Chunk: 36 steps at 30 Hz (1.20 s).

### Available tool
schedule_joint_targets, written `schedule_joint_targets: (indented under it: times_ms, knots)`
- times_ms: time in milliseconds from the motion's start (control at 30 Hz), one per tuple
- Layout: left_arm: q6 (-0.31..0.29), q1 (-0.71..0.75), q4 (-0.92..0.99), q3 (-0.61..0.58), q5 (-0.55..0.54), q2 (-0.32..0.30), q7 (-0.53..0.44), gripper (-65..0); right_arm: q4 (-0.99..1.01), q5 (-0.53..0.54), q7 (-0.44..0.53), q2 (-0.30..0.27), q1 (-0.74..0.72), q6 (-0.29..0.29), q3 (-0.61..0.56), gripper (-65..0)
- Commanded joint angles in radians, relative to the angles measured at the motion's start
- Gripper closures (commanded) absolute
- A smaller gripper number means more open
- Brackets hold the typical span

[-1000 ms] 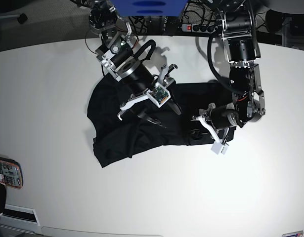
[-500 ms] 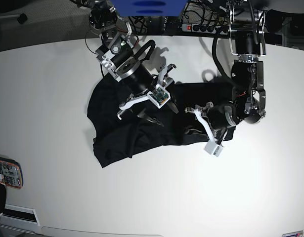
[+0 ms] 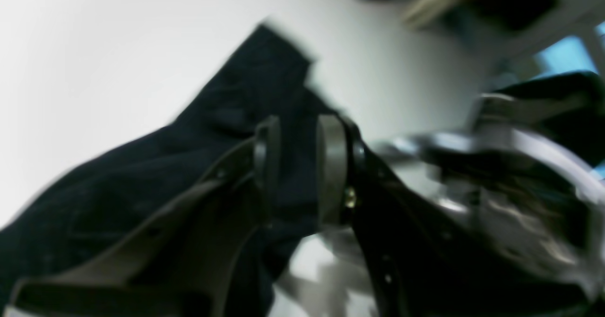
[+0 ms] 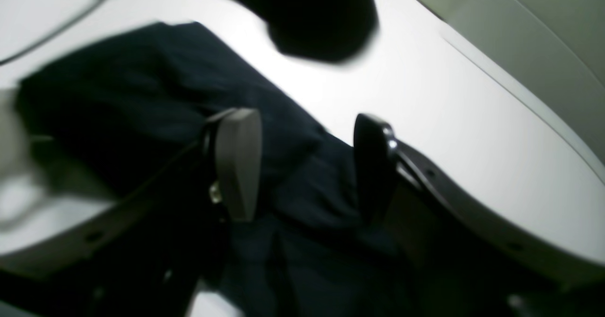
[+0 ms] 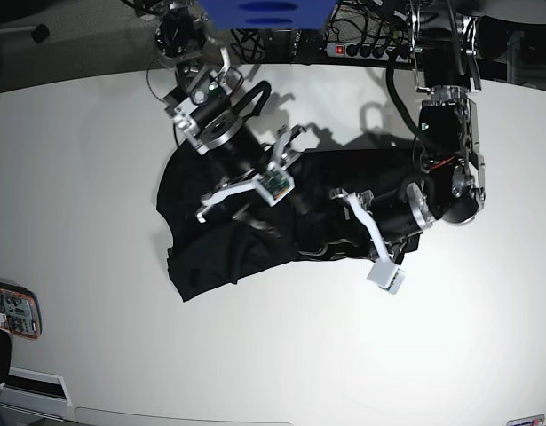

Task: Fold the T-shirt properly
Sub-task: 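Move the right gripper to the opposite end of the folded shirt, then lift the right gripper away from the shirt end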

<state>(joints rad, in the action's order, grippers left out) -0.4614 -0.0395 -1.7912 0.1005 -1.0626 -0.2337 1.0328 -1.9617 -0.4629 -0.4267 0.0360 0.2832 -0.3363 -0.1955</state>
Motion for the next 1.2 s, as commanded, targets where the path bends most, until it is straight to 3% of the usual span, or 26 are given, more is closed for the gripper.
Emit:
schedule_joint_targets:
  times_ms: [0, 233, 333, 433, 533, 767, 967, 1167]
  knots:
    - [-0.003, -0.001, -0.032, 0.008, -0.037, -0.025, -0.021, -13.9, -0.018, 0.011, 0.002, 0.003, -0.026, 0.013, 0.027, -29.9]
    - [-0.003, 0.082, -0.08, 0.209, -0.052, -0.082, -0.018, -14.0, -0.018, 0.014, -0.094, 0.003, -0.118, 0.006, 0.227, -30.0]
    - [-0.003, 0.114, -0.112, 0.272, -0.052, -0.122, -0.018, -14.7, -0.017, 0.014, -0.156, 0.003, -0.154, -0.06, 0.259, -30.1]
    - [-0.003, 0.175, -0.183, 0.341, -0.051, -0.155, -0.019, -21.5, -0.017, 0.013, -0.266, 0.003, -0.197, -0.126, 0.307, -30.1]
    - [-0.003, 0.223, -0.243, 0.408, -0.051, -0.158, -0.019, -27.6, -0.015, 0.011, -0.4, 0.003, -0.252, -0.151, 0.354, -30.1]
    - [-0.003, 0.272, -0.263, 0.434, -0.051, -0.158, -0.019, -28.1, 0.0, 0.008, -0.67, -0.002, -0.393, -0.149, 0.362, -30.1]
    - [-0.003, 0.281, -0.289, 0.434, -0.04, -0.155, -0.021, -28.1, 0.02, 0.014, -0.693, -0.061, -0.411, -0.151, 0.364, -30.1]
    - [-0.003, 0.295, -0.313, 0.436, 0.005, -0.155, -0.022, -28.1, 0.118, 0.037, -0.683, -0.031, -0.411, -0.148, 0.476, -30.0]
